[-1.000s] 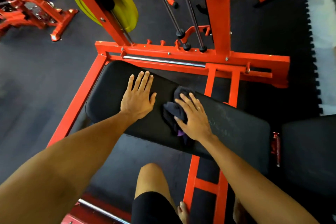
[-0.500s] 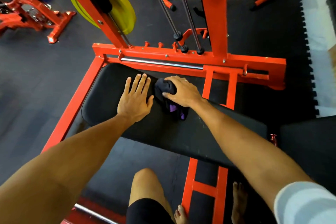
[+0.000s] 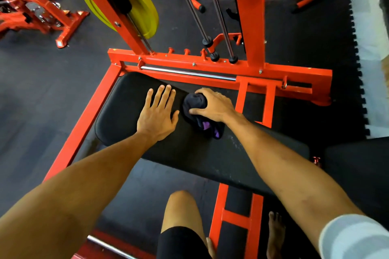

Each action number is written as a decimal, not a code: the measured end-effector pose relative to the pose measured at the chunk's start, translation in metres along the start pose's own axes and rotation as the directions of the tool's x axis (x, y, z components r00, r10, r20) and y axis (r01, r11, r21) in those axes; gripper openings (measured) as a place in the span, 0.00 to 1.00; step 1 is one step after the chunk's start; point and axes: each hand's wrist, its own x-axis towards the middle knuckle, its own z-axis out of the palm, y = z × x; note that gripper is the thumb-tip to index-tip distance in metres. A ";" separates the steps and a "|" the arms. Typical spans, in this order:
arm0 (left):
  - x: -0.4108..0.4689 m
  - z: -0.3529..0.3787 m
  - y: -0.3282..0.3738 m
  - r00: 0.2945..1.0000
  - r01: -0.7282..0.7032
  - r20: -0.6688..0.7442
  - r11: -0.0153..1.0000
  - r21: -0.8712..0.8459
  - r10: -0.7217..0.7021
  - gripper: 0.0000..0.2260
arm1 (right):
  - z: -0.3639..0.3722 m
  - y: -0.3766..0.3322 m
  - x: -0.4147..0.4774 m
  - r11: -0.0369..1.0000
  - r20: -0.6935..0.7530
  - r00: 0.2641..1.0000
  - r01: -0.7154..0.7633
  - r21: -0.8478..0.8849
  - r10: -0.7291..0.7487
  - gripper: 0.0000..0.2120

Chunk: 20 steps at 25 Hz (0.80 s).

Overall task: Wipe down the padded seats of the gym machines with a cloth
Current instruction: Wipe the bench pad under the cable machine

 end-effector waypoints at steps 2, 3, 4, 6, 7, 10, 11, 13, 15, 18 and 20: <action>0.001 0.000 -0.001 1.000 0.000 -0.004 1.000 -0.005 0.000 0.31 | 0.000 -0.002 -0.002 1.000 -0.018 1.000 0.004 0.011 -0.003 0.36; 0.001 0.000 -0.001 1.000 0.001 -0.002 1.000 -0.010 -0.001 0.31 | 0.000 0.004 -0.009 0.999 -0.029 1.000 0.005 0.039 -0.003 0.35; 0.001 0.001 -0.001 1.000 0.002 0.000 1.000 -0.014 -0.002 0.31 | 0.003 0.016 -0.017 0.998 -0.040 0.999 -0.002 0.064 0.005 0.35; 0.000 0.001 -0.001 1.000 0.007 0.003 1.000 -0.023 -0.007 0.31 | 0.009 0.045 -0.040 0.996 -0.077 0.996 -0.041 0.080 0.047 0.35; 0.000 0.001 -0.001 1.000 0.009 0.006 1.000 -0.024 -0.009 0.32 | 0.012 0.059 -0.051 0.994 -0.098 0.992 -0.068 0.084 0.076 0.35; 0.001 -0.003 -0.001 1.000 0.002 0.007 1.000 -0.019 -0.002 0.32 | 0.018 0.065 -0.057 0.964 -0.169 0.954 -0.226 0.143 0.249 0.32; 0.001 -0.004 -0.001 1.000 0.002 0.012 1.000 -0.018 -0.002 0.32 | 0.022 0.054 -0.052 0.946 -0.208 0.930 -0.267 0.182 0.303 0.30; 0.000 -0.004 0.000 1.000 0.000 0.018 1.000 -0.011 0.000 0.32 | 0.041 0.018 -0.045 0.941 -0.282 0.905 -0.266 0.209 0.319 0.29; 0.000 -0.004 0.000 1.000 0.004 0.022 1.000 -0.010 -0.003 0.32 | 0.064 -0.017 -0.053 0.961 -0.306 0.916 -0.212 0.177 0.259 0.31; -0.001 -0.005 0.002 0.999 -0.002 0.032 1.000 -0.003 0.002 0.32 | 0.083 -0.023 -0.098 0.997 -0.310 0.949 -0.034 0.066 0.052 0.29; -0.004 -0.005 0.004 0.999 -0.002 0.044 1.000 0.007 0.001 0.31 | 0.089 -0.002 -0.130 0.998 -0.270 0.961 0.056 -0.008 -0.056 0.29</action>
